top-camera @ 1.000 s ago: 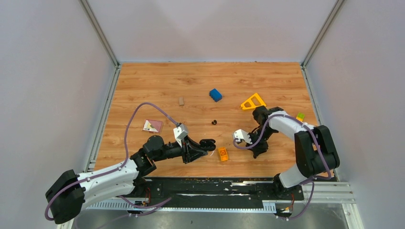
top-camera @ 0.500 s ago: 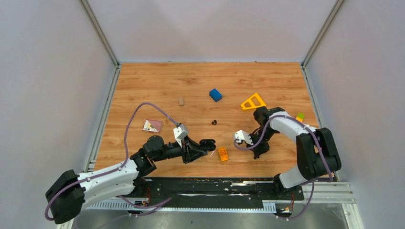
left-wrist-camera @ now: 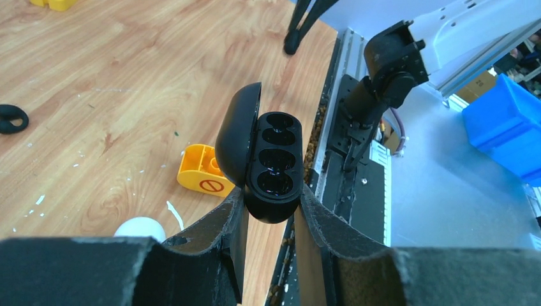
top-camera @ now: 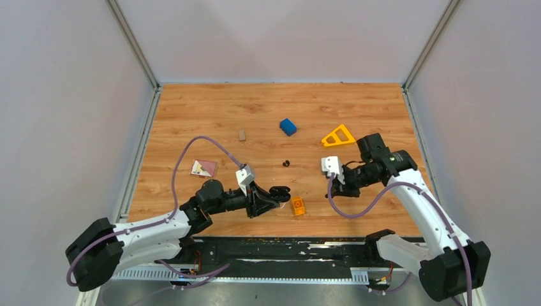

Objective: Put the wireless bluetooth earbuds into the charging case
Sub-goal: Pick up the earbud from the center of the board, then place the earbud in the charging case.

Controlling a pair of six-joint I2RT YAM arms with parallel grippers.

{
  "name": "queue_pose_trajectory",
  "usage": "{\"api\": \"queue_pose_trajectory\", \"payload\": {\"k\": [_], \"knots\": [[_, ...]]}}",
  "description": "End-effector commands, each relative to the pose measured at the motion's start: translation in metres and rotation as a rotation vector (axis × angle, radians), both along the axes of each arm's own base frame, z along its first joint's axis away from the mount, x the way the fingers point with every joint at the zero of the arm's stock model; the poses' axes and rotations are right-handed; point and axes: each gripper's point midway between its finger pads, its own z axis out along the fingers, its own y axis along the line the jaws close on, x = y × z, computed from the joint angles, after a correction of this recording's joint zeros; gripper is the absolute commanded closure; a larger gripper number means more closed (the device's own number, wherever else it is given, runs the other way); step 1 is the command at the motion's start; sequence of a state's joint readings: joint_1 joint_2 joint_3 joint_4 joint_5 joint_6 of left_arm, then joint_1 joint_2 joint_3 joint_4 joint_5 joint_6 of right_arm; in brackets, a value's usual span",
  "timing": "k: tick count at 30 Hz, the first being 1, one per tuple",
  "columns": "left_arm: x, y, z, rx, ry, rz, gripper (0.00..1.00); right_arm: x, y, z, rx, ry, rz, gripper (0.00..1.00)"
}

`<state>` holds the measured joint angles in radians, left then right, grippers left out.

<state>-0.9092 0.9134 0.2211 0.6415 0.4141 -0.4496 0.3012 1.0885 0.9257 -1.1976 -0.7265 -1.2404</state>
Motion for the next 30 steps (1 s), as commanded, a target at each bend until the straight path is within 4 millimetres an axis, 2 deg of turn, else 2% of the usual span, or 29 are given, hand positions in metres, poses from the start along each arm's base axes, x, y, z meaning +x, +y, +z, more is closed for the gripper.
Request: {"api": "queue_pose_trajectory", "payload": {"k": [1, 6, 11, 15, 20, 30], "knots": [[0.003, -0.012, 0.016, -0.044, -0.052, -0.029, 1.0, -0.011, 0.042, 0.073, 0.289, 0.05, -0.017, 0.97], [0.014, -0.021, 0.006, 0.001, -0.085, -0.027, 1.0, -0.009, 0.065, 0.119, 0.412, 0.157, -0.019, 0.97], [0.019, -0.034, 0.007, 0.015, -0.088, -0.055, 1.0, -0.01, 0.09, 0.141, 0.457, 0.214, 0.022, 0.98], [0.022, -0.04, 0.015, 0.009, -0.098, -0.067, 1.0, -0.01, 0.102, 0.137, 0.446, 0.231, 0.027, 0.98], [0.023, -0.045, 0.025, -0.009, -0.108, -0.08, 1.0, 0.005, 0.109, 0.125, 0.406, 0.284, -0.042, 0.99], [0.022, -0.054, 0.043, -0.042, -0.118, -0.093, 1.0, 0.005, 0.117, 0.123, 0.398, 0.308, -0.039, 1.0]]}}
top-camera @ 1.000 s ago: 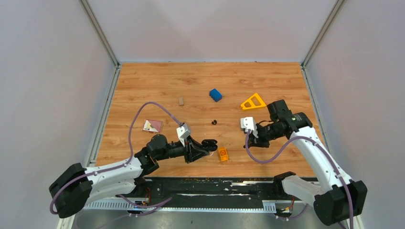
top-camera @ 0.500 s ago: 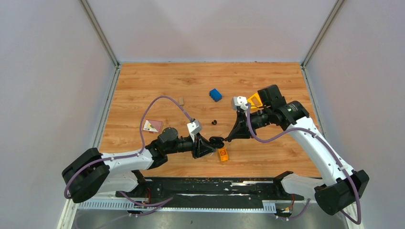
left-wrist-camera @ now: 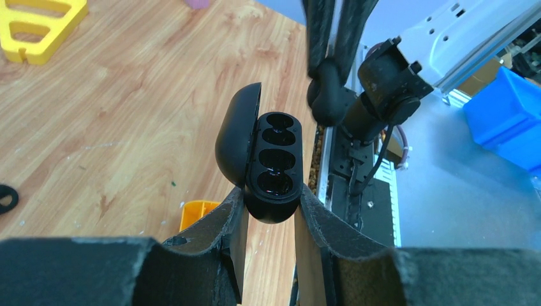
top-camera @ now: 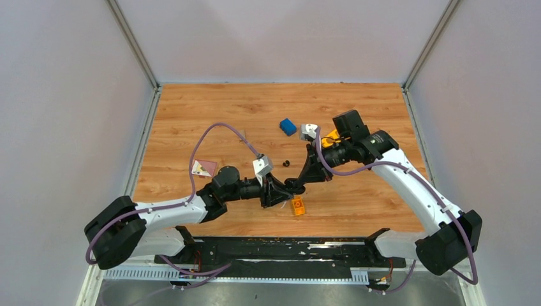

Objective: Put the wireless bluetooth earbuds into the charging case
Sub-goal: Place the earbud in the charging case.

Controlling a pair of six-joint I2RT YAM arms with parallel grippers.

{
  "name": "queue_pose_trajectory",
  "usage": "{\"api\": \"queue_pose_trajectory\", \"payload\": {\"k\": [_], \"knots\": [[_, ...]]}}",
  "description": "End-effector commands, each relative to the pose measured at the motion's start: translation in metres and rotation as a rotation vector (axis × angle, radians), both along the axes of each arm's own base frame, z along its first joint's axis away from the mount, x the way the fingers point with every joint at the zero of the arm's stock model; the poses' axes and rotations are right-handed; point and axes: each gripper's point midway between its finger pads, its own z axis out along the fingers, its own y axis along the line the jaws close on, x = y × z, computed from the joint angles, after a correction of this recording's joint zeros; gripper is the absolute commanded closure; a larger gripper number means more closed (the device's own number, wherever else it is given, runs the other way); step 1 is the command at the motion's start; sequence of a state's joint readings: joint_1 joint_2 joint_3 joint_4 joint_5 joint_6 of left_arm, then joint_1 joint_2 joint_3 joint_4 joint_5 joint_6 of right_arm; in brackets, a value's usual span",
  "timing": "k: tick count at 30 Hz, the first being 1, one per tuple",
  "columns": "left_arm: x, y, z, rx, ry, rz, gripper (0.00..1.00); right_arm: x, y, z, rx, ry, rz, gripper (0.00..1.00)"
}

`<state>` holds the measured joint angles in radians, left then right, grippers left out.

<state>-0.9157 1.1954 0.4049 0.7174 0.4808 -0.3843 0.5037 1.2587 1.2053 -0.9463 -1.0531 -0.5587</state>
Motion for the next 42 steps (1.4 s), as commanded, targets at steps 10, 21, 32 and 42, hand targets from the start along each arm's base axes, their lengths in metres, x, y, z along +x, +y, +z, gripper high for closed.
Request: {"api": "queue_pose_trajectory", "payload": {"k": [10, 21, 32, 42], "knots": [[0.003, -0.017, 0.045, -0.066, -0.084, -0.028, 1.0, 0.006, 0.008, 0.01, 0.035, -0.026, 0.001, 1.0], [0.001, -0.018, 0.046, -0.058, -0.087, -0.036, 1.0, 0.005, 0.008, 0.007, 0.024, -0.023, 0.005, 1.0], [0.0, -0.021, 0.05, -0.059, -0.092, -0.048, 1.0, 0.004, 0.01, -0.004, -0.022, -0.047, 0.016, 1.0], [0.0, -0.022, 0.051, -0.061, -0.095, -0.052, 1.0, 0.004, 0.01, -0.01, -0.044, -0.055, 0.013, 0.99]]}}
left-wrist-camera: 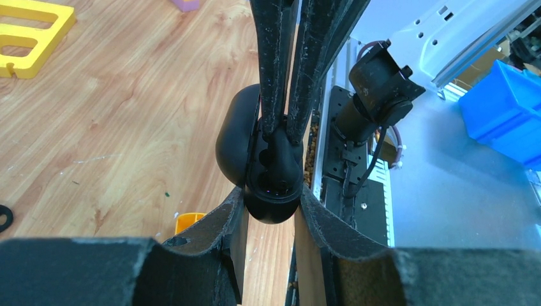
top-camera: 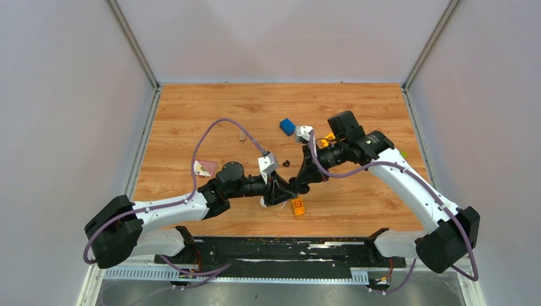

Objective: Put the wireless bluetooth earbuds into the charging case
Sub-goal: Place the earbud in the charging case.

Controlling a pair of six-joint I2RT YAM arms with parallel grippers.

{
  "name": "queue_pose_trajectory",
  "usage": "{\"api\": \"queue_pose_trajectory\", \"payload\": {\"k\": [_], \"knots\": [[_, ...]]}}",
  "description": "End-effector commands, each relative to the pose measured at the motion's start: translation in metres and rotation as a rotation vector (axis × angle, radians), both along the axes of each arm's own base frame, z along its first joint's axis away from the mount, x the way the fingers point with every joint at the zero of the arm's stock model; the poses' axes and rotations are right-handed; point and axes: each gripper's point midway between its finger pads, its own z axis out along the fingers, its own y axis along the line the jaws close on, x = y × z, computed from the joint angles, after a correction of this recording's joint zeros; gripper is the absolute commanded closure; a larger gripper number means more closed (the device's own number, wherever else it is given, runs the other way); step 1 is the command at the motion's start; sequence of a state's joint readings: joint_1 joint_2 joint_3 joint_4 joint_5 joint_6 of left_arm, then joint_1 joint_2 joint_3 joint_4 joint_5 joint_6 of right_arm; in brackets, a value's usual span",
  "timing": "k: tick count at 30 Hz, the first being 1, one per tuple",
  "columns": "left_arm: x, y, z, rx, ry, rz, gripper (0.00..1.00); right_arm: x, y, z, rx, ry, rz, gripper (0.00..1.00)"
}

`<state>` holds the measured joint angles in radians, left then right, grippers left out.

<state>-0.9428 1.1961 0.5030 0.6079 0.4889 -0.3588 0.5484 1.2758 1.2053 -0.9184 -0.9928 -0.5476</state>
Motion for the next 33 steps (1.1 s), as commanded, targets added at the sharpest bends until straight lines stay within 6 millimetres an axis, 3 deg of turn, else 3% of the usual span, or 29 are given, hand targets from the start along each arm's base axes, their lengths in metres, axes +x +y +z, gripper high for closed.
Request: {"api": "queue_pose_trajectory", "payload": {"k": [1, 15, 20, 26, 30, 33], "knots": [[0.003, -0.009, 0.033, -0.075, -0.075, -0.017, 1.0, 0.003, 0.002, -0.002, -0.007, -0.033, 0.007, 0.99], [0.001, -0.007, 0.029, -0.07, -0.067, -0.019, 1.0, 0.003, 0.002, -0.002, -0.01, -0.042, 0.002, 0.98], [0.001, -0.007, 0.028, -0.071, -0.066, -0.015, 1.0, 0.001, 0.002, 0.004, 0.0, -0.047, 0.006, 0.83], [0.001, -0.007, 0.027, -0.07, -0.06, -0.012, 1.0, -0.008, 0.001, 0.028, 0.041, -0.051, 0.035, 0.8], [0.001, -0.003, 0.026, -0.061, -0.061, -0.004, 1.0, -0.022, -0.002, 0.063, 0.114, -0.054, 0.096, 0.8], [-0.001, 0.001, 0.026, -0.057, -0.065, 0.003, 1.0, -0.018, -0.005, 0.085, 0.18, -0.05, 0.097, 0.8]]}}
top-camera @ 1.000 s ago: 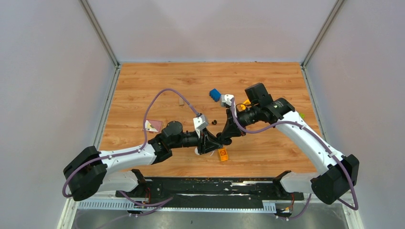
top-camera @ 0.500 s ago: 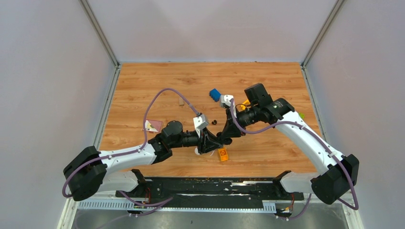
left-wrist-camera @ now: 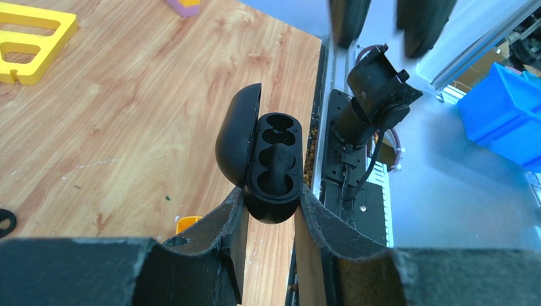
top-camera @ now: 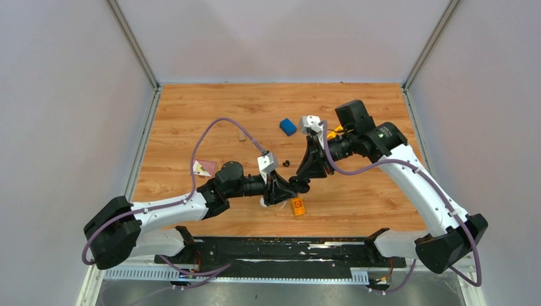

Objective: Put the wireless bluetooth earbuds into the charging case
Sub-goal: Place the earbud in the charging case.

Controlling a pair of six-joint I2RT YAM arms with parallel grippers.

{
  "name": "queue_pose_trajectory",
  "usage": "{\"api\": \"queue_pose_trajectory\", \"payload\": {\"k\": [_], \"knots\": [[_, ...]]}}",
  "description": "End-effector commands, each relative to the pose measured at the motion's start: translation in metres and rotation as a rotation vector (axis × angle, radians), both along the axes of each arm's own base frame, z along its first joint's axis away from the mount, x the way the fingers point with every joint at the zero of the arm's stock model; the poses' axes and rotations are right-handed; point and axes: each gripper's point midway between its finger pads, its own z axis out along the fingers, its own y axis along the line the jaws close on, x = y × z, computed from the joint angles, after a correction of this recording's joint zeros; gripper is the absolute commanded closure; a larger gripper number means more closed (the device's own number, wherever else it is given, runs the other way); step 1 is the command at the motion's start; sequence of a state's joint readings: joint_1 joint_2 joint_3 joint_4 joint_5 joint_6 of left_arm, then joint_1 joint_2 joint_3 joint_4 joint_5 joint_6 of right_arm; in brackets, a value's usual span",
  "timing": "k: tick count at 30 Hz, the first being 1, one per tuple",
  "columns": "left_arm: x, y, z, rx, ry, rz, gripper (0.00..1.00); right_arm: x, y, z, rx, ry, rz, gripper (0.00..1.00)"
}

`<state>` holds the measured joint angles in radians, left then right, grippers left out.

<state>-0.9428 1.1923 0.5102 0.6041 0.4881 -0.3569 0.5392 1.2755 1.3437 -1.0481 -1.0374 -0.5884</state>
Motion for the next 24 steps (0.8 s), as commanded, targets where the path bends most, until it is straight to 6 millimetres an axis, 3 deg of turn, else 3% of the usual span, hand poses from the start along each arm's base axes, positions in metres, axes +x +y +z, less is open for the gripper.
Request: {"api": "queue_pose_trajectory", "payload": {"k": [1, 5, 8, 19, 24], "knots": [[-0.002, 0.003, 0.022, -0.051, -0.058, 0.004, 1.0, -0.008, -0.004, 0.049, 0.146, -0.029, 0.056, 0.8], [-0.005, 0.008, 0.022, -0.044, -0.06, 0.008, 1.0, 0.005, -0.004, 0.047, 0.141, -0.065, 0.029, 0.8], [-0.005, 0.012, 0.021, -0.039, -0.063, 0.018, 1.0, 0.002, -0.003, 0.045, 0.157, -0.058, 0.045, 0.79], [-0.004, 0.011, 0.017, -0.033, -0.051, 0.028, 1.0, -0.013, -0.014, 0.012, 0.066, -0.137, 0.049, 0.78], [0.0, 0.008, 0.013, -0.015, -0.035, 0.035, 1.0, -0.01, -0.013, -0.005, -0.02, -0.206, 0.05, 0.78]]}}
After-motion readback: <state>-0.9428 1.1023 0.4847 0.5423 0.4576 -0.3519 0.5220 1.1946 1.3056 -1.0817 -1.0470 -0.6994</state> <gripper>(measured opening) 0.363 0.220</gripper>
